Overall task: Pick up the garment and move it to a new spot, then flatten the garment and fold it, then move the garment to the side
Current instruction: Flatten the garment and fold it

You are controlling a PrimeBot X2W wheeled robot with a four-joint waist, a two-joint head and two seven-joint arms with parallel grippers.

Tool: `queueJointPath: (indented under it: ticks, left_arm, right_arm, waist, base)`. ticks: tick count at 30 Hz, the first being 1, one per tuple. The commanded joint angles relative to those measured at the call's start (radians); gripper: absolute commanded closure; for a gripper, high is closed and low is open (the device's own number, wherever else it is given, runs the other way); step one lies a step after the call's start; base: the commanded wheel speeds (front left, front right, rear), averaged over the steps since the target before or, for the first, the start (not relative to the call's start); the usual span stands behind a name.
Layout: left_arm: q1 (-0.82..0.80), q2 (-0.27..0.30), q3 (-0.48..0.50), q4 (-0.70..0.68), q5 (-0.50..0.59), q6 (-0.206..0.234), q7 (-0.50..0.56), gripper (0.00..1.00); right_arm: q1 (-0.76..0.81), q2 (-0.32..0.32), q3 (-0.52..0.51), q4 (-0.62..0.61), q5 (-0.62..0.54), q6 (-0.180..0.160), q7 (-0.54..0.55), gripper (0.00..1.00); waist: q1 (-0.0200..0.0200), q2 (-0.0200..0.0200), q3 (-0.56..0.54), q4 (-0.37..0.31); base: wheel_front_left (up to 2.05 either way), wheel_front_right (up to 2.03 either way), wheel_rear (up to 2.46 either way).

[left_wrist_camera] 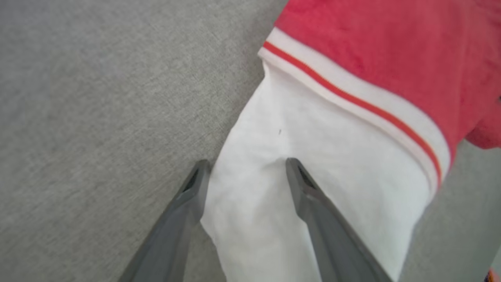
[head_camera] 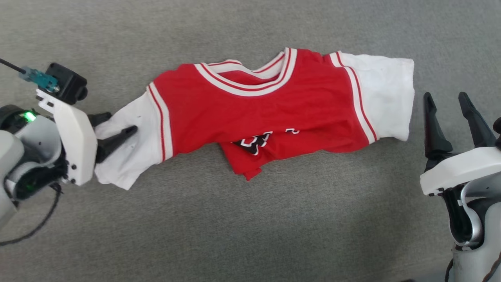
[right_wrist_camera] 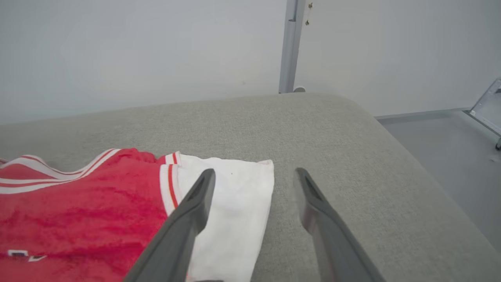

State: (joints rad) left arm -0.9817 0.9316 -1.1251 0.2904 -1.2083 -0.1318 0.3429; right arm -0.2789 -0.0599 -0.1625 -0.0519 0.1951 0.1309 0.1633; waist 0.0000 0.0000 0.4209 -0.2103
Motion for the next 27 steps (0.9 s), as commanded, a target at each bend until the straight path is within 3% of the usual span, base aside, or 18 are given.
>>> queueJointPath:
  ticks: [1, 9, 10, 11, 12, 13, 19, 27]
  left_arm:
    - [-0.028, 0.013, -0.015, 0.01, -0.011, 0.002, -0.006, 0.0]
    - [-0.058, 0.011, -0.13, 0.057, -0.053, 0.003, -0.014, 0.0]
    - [-0.06, 0.011, -0.139, 0.049, -0.063, 0.003, -0.01, 0.14]
    - [-0.06, 0.011, -0.145, 0.042, -0.072, 0.003, -0.004, 0.38]
    - [-0.062, 0.012, -0.151, 0.033, -0.071, 0.003, 0.002, 0.79]
    - [-0.065, 0.014, -0.155, 0.026, -0.067, 0.002, 0.004, 1.0]
    - [-0.1, 0.007, -0.164, 0.007, -0.05, 0.002, -0.021, 1.0]
    - [-0.158, -0.023, -0.163, -0.02, -0.003, 0.003, -0.05, 1.0]
  right_arm:
    - [0.002, 0.006, 0.003, 0.002, 0.006, 0.0, -0.007, 0.0]
    - [-0.014, 0.01, 0.003, 0.004, 0.007, 0.0, -0.01, 0.0]
    - [-0.017, 0.01, 0.005, 0.003, 0.01, 0.0, -0.007, 0.0]
    - [-0.019, 0.01, 0.01, 0.004, 0.008, 0.0, -0.006, 0.0]
    - [-0.022, 0.01, 0.012, 0.004, 0.003, 0.0, -0.001, 0.0]
    - [-0.027, 0.01, 0.018, 0.005, -0.002, 0.0, 0.007, 0.0]
    - [-0.108, -0.034, 0.086, 0.039, -0.013, 0.0, 0.118, 0.0]
    - [-0.356, -0.246, 0.205, 0.219, 0.077, 0.0, 0.414, 0.0]
  waist:
    - [0.0, 0.0, 0.018, -0.018]
    - [0.0, 0.0, 0.038, -0.027]
    - [0.0, 0.0, 0.04, -0.027]
    - [0.0, 0.0, 0.042, -0.025]
    - [0.0, 0.0, 0.043, -0.023]
    - [0.0, 0.0, 0.045, -0.02]
    - [0.0, 0.0, 0.067, 0.001]
    - [0.0, 0.0, 0.118, 0.057]
  base:
    - [0.0, 0.0, 0.0]
    - [0.0, 0.0, 0.0]
    - [0.0, 0.0, 0.0]
    - [0.0, 0.0, 0.0]
    - [0.0, 0.0, 0.0]
    - [0.0, 0.0, 0.0]
    - [0.0, 0.0, 0.0]
    - [0.0, 0.0, 0.0]
